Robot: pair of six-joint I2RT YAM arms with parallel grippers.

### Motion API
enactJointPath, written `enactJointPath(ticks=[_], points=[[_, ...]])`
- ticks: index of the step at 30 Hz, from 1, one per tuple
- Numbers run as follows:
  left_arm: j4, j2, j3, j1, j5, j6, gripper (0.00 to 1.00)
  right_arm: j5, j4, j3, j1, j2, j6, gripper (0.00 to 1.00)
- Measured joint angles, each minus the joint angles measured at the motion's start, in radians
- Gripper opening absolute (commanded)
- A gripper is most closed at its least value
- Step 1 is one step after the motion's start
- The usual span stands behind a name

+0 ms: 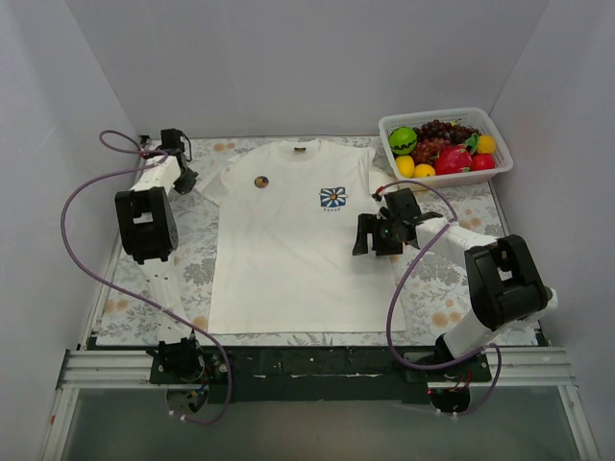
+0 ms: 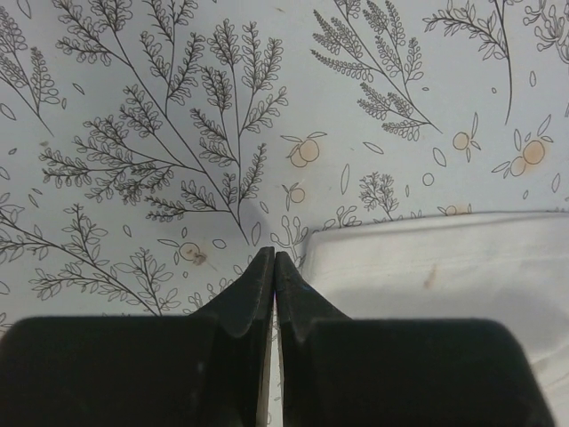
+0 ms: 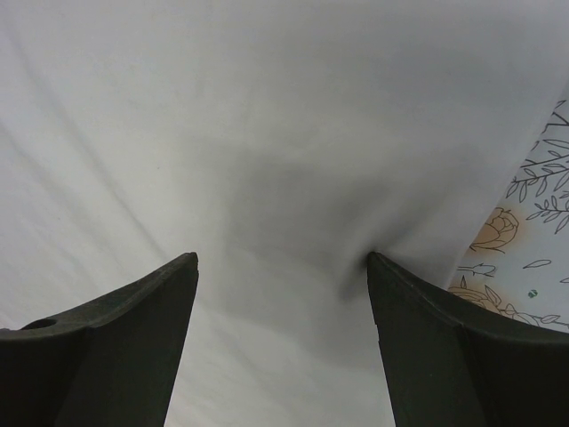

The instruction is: Pin the brooch onto the clothing

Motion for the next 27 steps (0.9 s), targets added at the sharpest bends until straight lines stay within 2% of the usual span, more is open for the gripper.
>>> enactJointPath(ticks=[8, 13, 20, 27], points=[[0.023, -0.066, -0.032, -0.021, 0.019, 0.07, 0.0, 0.0, -0.01, 0.011, 0.006, 0.006, -0.011, 0.84], [0.029, -0.072, 0.042, -0.08, 0.032, 0.084, 0.0, 0.0, -0.019, 0.023, 0.01, 0.015, -0.016, 0.84], [0.019, 0.051, 0.2, -0.149, 0.035, 0.068, 0.0, 0.001, -0.047, 0.046, 0.011, 0.028, -0.019, 0.85], [-0.009, 0.151, 0.206, -0.15, 0.028, 0.037, 0.0, 0.002, -0.073, 0.064, 0.016, 0.036, -0.026, 0.85]])
